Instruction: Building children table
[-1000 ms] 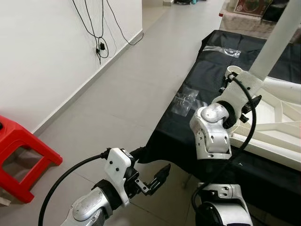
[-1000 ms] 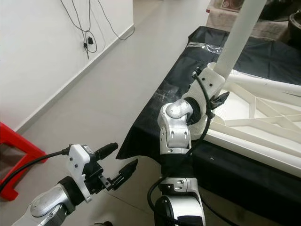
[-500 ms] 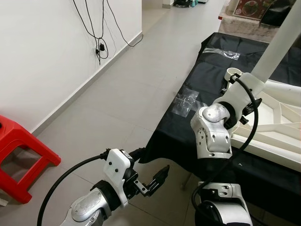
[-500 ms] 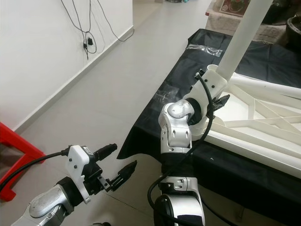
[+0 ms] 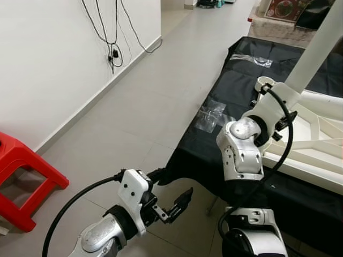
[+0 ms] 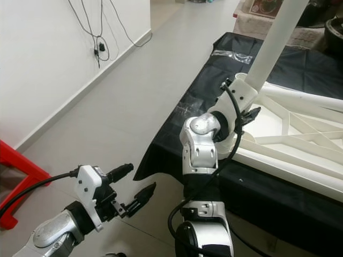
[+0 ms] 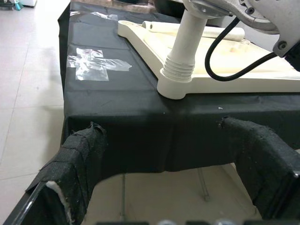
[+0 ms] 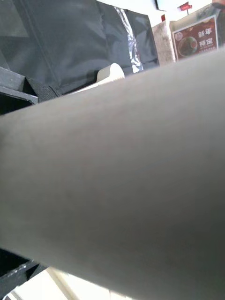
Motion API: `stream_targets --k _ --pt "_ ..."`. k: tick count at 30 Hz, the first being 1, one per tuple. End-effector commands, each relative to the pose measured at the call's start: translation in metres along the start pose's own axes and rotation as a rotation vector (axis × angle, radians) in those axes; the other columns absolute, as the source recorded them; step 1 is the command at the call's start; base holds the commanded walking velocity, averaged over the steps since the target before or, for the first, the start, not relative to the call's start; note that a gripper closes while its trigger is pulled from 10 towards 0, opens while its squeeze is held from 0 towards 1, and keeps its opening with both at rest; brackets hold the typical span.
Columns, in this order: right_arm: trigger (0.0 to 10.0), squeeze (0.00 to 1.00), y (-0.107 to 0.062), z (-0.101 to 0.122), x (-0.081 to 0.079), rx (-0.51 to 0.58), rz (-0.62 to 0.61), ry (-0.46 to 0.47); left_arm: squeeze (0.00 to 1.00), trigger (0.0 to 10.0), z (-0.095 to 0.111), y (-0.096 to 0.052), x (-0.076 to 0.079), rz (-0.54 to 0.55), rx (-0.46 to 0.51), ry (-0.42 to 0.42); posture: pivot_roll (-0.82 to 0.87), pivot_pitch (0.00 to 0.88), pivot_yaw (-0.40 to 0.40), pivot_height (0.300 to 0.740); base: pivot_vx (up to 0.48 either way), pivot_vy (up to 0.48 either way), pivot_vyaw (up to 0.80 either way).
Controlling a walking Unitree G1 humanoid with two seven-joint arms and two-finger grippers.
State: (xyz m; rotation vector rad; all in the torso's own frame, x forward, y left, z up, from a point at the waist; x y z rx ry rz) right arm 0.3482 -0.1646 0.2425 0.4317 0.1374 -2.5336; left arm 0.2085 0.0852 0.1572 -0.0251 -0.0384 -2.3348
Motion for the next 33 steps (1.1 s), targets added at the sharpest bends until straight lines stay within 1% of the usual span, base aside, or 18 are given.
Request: stream_targets --k 1,3,4,13,14,15,18,23,26,28,32,33 --pt "10.0 0.31 -0.0217 -0.0499 0.0107 -0.302 -0.033 0.038 0.00 10.0 -0.0057 -0.0018 0.0008 -0.004 -0.027 0.002 0.11 0.181 0.025 0.740 0.000 0.000 0.00" --pt "10.0 0.31 -0.0217 -0.0499 0.0107 -0.302 -0.033 0.038 0.00 10.0 -0.0057 -0.0018 0.0008 -0.004 -0.027 0.002 0.11 0.181 0.025 0.740 0.000 0.000 0.00" --pt "10.0 1.00 -0.0218 -0.0497 0.0102 -0.298 -0.028 0.038 0.00 10.0 -0.0059 -0.0021 0.0006 -0.004 -0.028 0.003 0.11 0.183 0.029 0.740 0.000 0.000 0.00" --pt "10.0 1.00 -0.0210 -0.0469 0.0086 -0.271 -0.016 0.041 0.00 10.0 -0.0073 -0.0032 0.0001 -0.002 -0.034 0.000 0.11 0.185 0.027 0.740 0.000 0.000 0.00" --pt "10.0 0.47 -0.0210 -0.0462 0.0083 -0.266 -0.015 0.043 0.00 10.0 -0.0074 -0.0034 0.0000 -0.002 -0.035 -0.001 0.11 0.185 0.028 0.740 0.000 0.000 0.00" --pt "10.0 0.02 -0.0209 -0.0451 0.0079 -0.259 -0.011 0.046 0.00 10.0 -0.0074 -0.0035 0.0000 -0.002 -0.035 -0.001 0.11 0.185 0.028 0.740 0.000 0.000 0.00" --pt "10.0 0.00 -0.0213 -0.0442 0.0073 -0.257 -0.004 0.051 0.00 10.0 -0.0075 -0.0035 0.0000 -0.001 -0.035 -0.001 0.11 0.185 0.028 0.740 0.000 0.000 0.00" --pt "10.0 0.00 -0.0247 -0.0404 0.0035 -0.236 0.069 0.060 0.00 10.0 -0.0082 -0.0032 -0.0010 0.000 -0.036 0.000 0.11 0.182 0.027 0.740 0.000 0.000 0.00" --pt "10.0 0.00 -0.0254 -0.0401 0.0032 -0.233 0.082 0.058 0.00 10.0 -0.0084 -0.0031 -0.0015 0.001 -0.037 0.001 0.11 0.182 0.028 0.740 0.000 0.000 0.00" --pt "10.0 0.00 -0.0285 -0.0423 0.0066 -0.231 0.131 0.038 0.00 10.0 -0.0092 -0.0032 -0.0029 0.004 -0.038 0.002 0.11 0.179 0.027 0.740 0.000 0.000 0.00" --pt "10.0 0.00 -0.0296 -0.0437 0.0094 -0.229 0.146 0.029 0.00 10.0 -0.0096 -0.0032 -0.0035 0.006 -0.039 0.003 0.11 0.178 0.029 0.740 0.000 0.000 0.00" --pt "10.0 0.00 -0.0307 -0.0446 0.0126 -0.218 0.176 0.014 0.00 10.0 -0.0099 -0.0029 -0.0041 0.007 -0.039 0.003 0.10 0.175 0.030 0.740 0.000 0.000 0.00"
Point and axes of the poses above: a point about 5 cm out from each wrist's last joint towards the gripper, its own y axis pointing out of the wrist towards the gripper, its own z axis along the axis of the wrist's last joint, x = y × z, the point moved 1 cm from there along y, pointing out of the wrist towards the gripper, and after that the axes turned 4 degrees about y, right-handed, at the moved point
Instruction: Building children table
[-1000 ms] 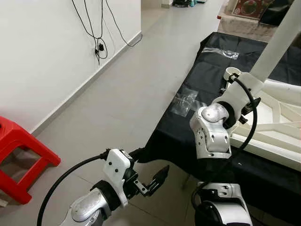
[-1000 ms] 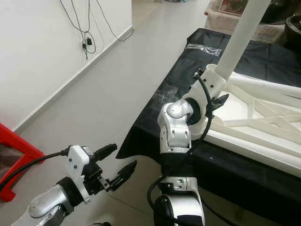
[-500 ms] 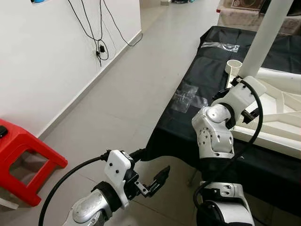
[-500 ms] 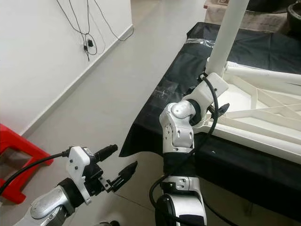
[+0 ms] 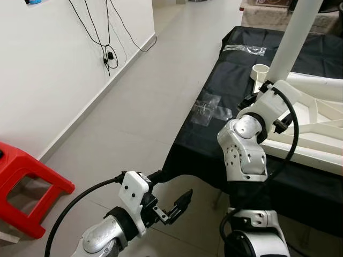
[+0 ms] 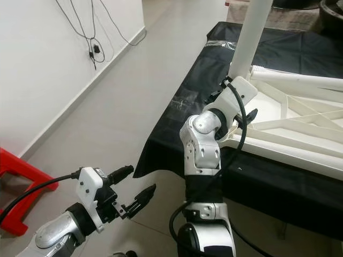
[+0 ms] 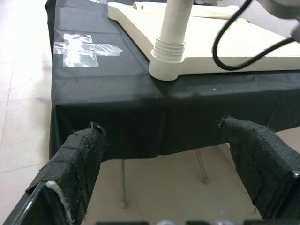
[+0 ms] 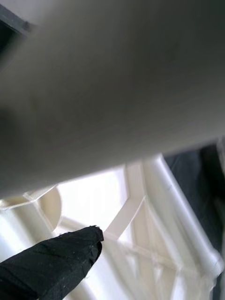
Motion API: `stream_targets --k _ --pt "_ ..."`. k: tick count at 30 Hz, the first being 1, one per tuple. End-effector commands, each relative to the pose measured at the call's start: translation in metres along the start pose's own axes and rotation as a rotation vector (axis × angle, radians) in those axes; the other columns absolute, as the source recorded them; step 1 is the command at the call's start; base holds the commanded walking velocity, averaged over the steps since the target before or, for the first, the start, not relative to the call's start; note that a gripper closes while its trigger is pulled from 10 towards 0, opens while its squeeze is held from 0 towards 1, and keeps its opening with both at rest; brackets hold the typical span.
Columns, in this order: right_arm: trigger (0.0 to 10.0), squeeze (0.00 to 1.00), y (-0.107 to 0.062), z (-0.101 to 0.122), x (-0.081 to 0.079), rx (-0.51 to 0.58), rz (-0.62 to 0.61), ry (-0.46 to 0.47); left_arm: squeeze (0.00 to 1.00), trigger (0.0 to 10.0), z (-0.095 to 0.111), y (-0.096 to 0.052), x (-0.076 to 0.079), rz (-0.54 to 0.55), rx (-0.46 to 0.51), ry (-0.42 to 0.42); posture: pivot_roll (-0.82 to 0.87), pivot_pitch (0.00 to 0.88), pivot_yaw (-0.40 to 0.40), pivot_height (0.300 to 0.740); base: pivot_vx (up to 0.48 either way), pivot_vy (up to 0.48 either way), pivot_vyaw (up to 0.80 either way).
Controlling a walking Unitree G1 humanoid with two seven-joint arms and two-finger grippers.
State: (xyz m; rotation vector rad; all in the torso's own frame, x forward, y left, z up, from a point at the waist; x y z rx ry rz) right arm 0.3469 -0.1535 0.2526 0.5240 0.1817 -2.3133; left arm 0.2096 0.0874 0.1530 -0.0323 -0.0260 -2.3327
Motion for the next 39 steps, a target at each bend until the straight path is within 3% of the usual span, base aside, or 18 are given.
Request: stream_targets --k 1,26,27,29,30,31,33,39 --pt "10.0 0.00 -0.023 -0.052 0.024 -0.175 -0.008 -0.078 0.00 10.0 -0.006 -0.002 -0.002 0.006 -0.027 0.005 0.10 0.173 0.029 0.740 0.000 0.000 0.00" --pt "10.0 0.00 -0.043 -0.060 0.053 -0.194 0.325 -0.232 0.00 10.0 -0.010 0.001 -0.006 0.025 -0.020 0.013 0.08 0.150 0.021 0.740 0.000 0.000 0.00" --pt "10.0 0.00 -0.047 -0.061 0.056 -0.191 0.398 -0.260 0.00 10.0 -0.010 0.002 -0.007 0.034 -0.017 0.015 0.08 0.145 0.020 0.740 0.000 0.000 0.00" --pt "10.0 0.00 -0.047 -0.061 0.056 -0.191 0.398 -0.260 0.00 10.0 -0.010 0.002 -0.007 0.034 -0.017 0.015 0.08 0.145 0.020 0.740 0.000 0.000 0.00" --pt "10.0 0.00 -0.053 -0.065 0.065 -0.163 0.527 -0.324 0.00 10.0 -0.010 0.003 -0.011 0.080 -0.016 0.026 0.08 0.134 0.019 0.740 0.000 0.000 0.00" --pt "10.0 0.00 -0.053 -0.065 0.065 -0.163 0.527 -0.324 0.00 10.0 -0.010 0.003 -0.011 0.080 -0.016 0.026 0.08 0.134 0.019 0.740 0.000 0.000 0.00" --pt "10.0 0.00 -0.069 -0.076 0.079 -0.170 0.736 -0.364 0.00 10.0 -0.012 0.005 -0.021 0.175 -0.023 0.048 0.07 0.117 0.022 0.740 0.000 0.000 0.00" --pt "10.0 0.00 -0.079 -0.086 0.088 -0.218 0.826 -0.392 0.00 10.0 -0.012 0.006 -0.029 0.233 -0.027 0.057 0.07 0.105 0.028 0.740 0.000 0.000 0.00"
Point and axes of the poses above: a point about 5 cm out from each wrist's last joint towards the gripper, its own y axis pointing out of the wrist towards the gripper, its own z axis along the axis of the wrist's last joint, x = y × z, the point moved 1 cm from there along y, pointing out of the wrist towards the gripper, and after that the axes turned 4 degrees about y, right-handed, at the moved point
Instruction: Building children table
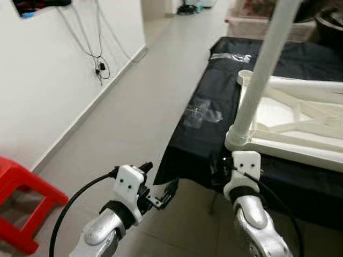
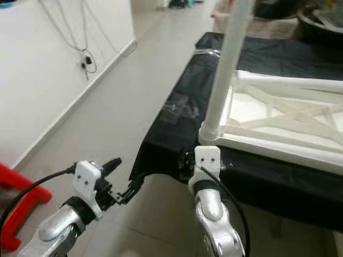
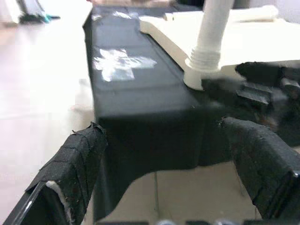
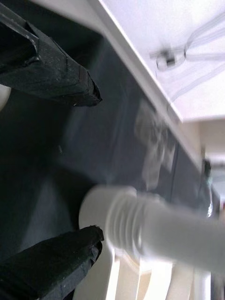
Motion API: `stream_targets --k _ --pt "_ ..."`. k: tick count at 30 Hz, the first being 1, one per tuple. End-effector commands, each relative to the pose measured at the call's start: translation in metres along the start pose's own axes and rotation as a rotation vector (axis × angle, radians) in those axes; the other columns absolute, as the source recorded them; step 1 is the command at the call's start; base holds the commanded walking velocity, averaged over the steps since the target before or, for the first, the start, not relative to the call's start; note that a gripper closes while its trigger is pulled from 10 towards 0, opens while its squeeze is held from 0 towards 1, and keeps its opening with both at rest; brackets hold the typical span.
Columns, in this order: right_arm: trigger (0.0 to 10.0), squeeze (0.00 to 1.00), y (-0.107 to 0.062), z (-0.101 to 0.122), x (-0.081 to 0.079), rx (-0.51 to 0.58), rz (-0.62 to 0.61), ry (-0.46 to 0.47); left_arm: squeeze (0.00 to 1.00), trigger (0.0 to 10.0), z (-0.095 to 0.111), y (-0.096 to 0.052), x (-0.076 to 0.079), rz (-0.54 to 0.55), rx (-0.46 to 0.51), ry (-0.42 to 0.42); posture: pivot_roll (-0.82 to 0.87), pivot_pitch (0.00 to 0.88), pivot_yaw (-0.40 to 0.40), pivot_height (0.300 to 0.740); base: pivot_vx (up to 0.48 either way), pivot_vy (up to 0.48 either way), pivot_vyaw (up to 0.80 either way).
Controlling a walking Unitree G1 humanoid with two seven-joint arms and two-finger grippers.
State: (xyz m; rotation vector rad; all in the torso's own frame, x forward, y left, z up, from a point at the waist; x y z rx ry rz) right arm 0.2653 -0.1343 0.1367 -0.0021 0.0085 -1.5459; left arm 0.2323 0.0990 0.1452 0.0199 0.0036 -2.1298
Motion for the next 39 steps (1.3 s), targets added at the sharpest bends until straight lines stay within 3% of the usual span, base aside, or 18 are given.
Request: stream_targets --k 1,3,5,11,19,31,39 --pt "10.0 0.00 -0.002 -0.001 -0.005 -0.001 0.029 0.006 0.00 10.0 -0.005 -0.002 -0.005 0.029 -0.024 0.011 0.07 0.105 0.028 0.740 0.000 0.000 0.00" --pt "10.0 0.00 -0.003 -0.007 -0.005 -0.028 0.058 0.027 0.00 10.0 0.000 0.001 -0.008 0.096 -0.015 -0.030 0.08 0.085 0.024 0.740 0.000 0.000 0.00" --pt "10.0 0.00 -0.003 -0.007 -0.005 -0.028 0.058 0.027 0.00 10.0 0.000 0.001 -0.008 0.096 -0.015 -0.030 0.08 0.085 0.024 0.740 0.000 0.000 0.00" --pt "10.0 0.00 -0.001 -0.012 -0.004 -0.066 0.076 0.058 0.00 10.0 -0.015 0.001 -0.006 0.154 -0.094 -0.055 0.06 0.056 0.016 0.740 0.000 0.000 0.00" --pt "10.0 0.00 -0.003 -0.017 -0.001 -0.072 0.092 0.053 0.00 10.0 -0.028 0.000 -0.004 0.199 -0.145 -0.057 0.05 0.045 0.002 0.740 0.000 0.000 0.00" --pt "10.0 0.00 0.001 -0.019 0.002 -0.081 0.097 0.054 0.00 10.0 -0.030 0.000 -0.004 0.218 -0.163 -0.029 0.06 0.053 -0.002 0.740 0.000 0.000 0.00" --pt "10.0 0.00 0.001 -0.021 0.001 -0.092 0.105 0.040 0.00 10.0 -0.031 0.001 -0.007 0.249 -0.167 -0.034 0.06 0.060 -0.002 0.740 0.000 0.000 -0.80"
Point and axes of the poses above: a point about 5 cm out from each wrist's last joint towards the gripper, its own y axis pointing out of the wrist towards the gripper, its own z axis along the axis of the wrist's last joint, x = y × z, the point moved 1 cm from there along y, pointing out of the wrist towards the gripper, and after that the axes turned 4 degrees about y, right-handed, at the moved point
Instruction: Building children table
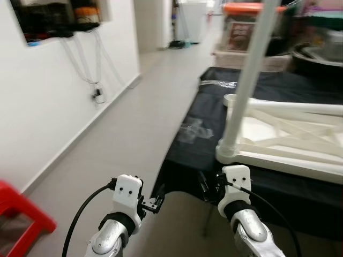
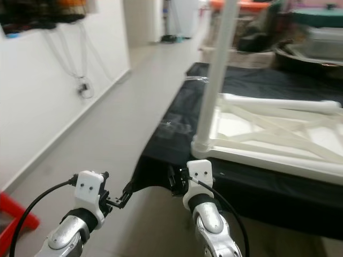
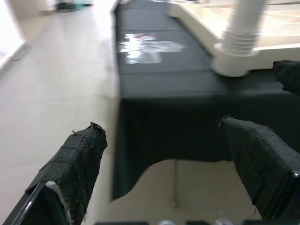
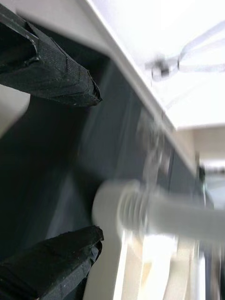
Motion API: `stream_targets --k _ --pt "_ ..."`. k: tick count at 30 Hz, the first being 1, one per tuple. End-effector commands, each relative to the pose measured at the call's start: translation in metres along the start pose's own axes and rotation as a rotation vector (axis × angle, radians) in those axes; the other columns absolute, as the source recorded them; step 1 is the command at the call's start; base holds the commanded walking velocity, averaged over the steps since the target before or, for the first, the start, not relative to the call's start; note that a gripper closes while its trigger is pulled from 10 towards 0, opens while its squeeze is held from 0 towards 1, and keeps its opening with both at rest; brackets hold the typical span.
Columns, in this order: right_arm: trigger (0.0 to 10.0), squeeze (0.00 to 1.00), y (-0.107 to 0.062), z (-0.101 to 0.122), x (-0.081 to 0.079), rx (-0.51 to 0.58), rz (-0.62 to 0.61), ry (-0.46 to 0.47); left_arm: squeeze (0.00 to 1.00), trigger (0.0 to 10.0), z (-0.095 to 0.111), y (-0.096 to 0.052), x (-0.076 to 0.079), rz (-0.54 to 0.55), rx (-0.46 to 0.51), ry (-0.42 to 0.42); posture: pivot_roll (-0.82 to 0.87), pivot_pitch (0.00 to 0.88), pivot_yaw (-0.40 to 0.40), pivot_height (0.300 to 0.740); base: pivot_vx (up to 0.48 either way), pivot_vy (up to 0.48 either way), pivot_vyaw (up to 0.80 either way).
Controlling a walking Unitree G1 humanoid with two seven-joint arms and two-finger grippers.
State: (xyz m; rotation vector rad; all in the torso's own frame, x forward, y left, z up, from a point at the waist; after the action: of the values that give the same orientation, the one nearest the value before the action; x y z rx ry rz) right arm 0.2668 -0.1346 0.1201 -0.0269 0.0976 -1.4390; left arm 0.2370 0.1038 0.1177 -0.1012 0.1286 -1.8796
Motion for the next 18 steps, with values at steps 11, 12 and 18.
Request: stream_targets --k 11,12,18 --pt "10.0 0.00 0.0012 -0.0048 0.0009 -0.016 0.002 -0.001 0.00 10.0 -0.0049 0.0009 -0.0042 0.037 -0.021 -0.004 0.06 0.063 -0.006 0.740 0.122 -0.176 -0.21" --pt "10.0 0.00 0.0012 -0.0048 0.0009 -0.016 0.002 -0.001 0.00 10.0 -0.0049 0.0009 -0.0042 0.037 -0.021 -0.004 0.06 0.063 -0.006 0.740 0.262 -0.398 0.00" --pt "10.0 0.00 0.0018 -0.0058 0.0019 -0.023 -0.001 -0.001 0.00 10.0 -0.0053 0.0007 -0.0062 0.062 -0.022 -0.017 0.06 0.066 -0.008 0.740 0.269 -0.393 0.00"
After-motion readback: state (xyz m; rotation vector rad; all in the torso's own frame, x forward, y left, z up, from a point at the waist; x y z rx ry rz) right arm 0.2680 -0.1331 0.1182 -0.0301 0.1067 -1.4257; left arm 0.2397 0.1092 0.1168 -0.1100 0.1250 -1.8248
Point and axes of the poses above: a point about 5 cm out from each wrist's last joint towards the gripper, its own y axis pointing out of the wrist towards the gripper, its own z axis along the axis of the wrist's last joint, x = y × z, the point moved 1 cm from there along y, pointing out of the wrist towards the gripper, and after that the axes turned 4 degrees about y, right-handed, at the moved point
